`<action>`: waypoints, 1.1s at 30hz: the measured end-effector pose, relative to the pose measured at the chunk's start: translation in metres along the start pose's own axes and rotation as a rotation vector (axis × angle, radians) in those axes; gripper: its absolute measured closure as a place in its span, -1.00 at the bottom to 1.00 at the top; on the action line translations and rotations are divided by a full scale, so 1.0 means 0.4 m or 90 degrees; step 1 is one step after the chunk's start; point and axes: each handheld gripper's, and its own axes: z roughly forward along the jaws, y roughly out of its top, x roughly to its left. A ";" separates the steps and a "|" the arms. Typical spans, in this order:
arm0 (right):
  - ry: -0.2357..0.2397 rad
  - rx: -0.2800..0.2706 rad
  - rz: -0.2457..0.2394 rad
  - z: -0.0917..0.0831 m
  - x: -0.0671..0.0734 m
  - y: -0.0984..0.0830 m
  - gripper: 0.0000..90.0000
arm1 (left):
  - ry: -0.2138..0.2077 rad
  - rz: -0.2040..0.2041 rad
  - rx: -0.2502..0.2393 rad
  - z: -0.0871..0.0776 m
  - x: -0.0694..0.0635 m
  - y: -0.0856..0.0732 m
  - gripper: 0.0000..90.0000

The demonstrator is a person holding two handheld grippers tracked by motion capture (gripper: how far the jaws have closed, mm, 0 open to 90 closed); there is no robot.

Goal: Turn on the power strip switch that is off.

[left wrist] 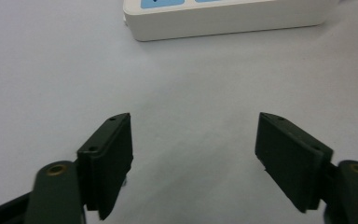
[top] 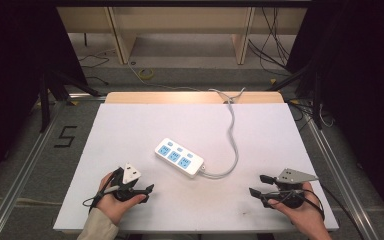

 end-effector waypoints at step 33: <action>0.006 -0.002 -0.006 0.002 0.010 0.005 -0.22 | -0.004 -0.045 0.051 -0.028 0.016 0.036 0.99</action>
